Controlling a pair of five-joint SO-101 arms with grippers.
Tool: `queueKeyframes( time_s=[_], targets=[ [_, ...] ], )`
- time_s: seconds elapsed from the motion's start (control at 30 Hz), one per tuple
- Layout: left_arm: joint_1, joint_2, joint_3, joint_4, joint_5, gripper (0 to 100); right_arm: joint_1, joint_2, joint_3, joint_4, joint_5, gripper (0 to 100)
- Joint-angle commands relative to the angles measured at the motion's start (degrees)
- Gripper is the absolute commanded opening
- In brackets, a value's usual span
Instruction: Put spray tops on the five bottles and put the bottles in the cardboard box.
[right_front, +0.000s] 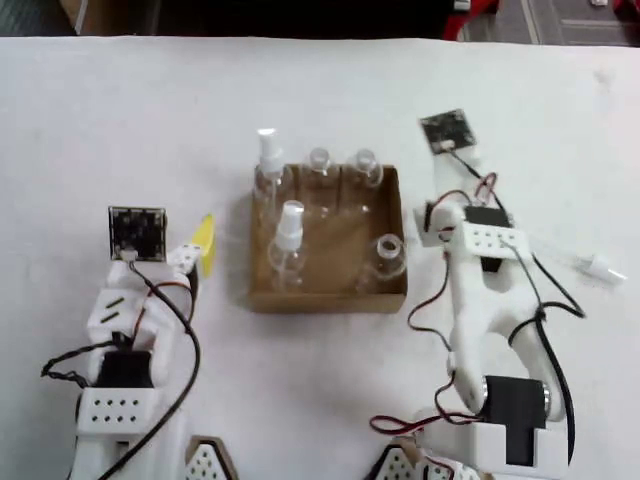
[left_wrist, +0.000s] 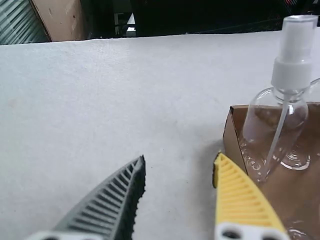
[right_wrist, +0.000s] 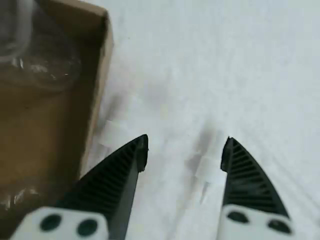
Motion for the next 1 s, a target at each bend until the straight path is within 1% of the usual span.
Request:
queueKeyframes(
  time_s=[0.0, 0.03, 0.2, 0.37, 0.53, 0.67, 0.97],
  targets=[
    [0.0, -1.0, -1.3, -1.1, -0.6, 21, -1.2, -1.1, -0.9, 0.1, 0.4, 21.1],
    [0.0, -1.0, -1.3, -1.1, -0.6, 21, -1.1, -0.1, -1.5, 0.1, 0.0, 21.1],
    [0.0, -1.0, -1.3, -1.1, -0.6, 21, 0.3, 7.8, -8.4, 1.6, -7.1, 21.1],
    [0.0, -1.0, -1.3, -1.1, -0.6, 21, -0.8, 14.1, -15.2, 6.7, -9.8, 21.0],
    [0.0, -1.0, -1.3, -1.3, -0.6, 21, -2.2, 17.5, -19.2, 9.9, -14.3, 13.2],
    [0.0, -1.0, -1.3, -1.3, -0.6, 21, -2.2, 17.5, -19.3, 11.2, -19.2, 14.3],
    [0.0, -1.0, -1.3, -1.2, -0.6, 21, -2.9, 20.4, -19.7, 11.4, -20.0, 14.5]
  ],
)
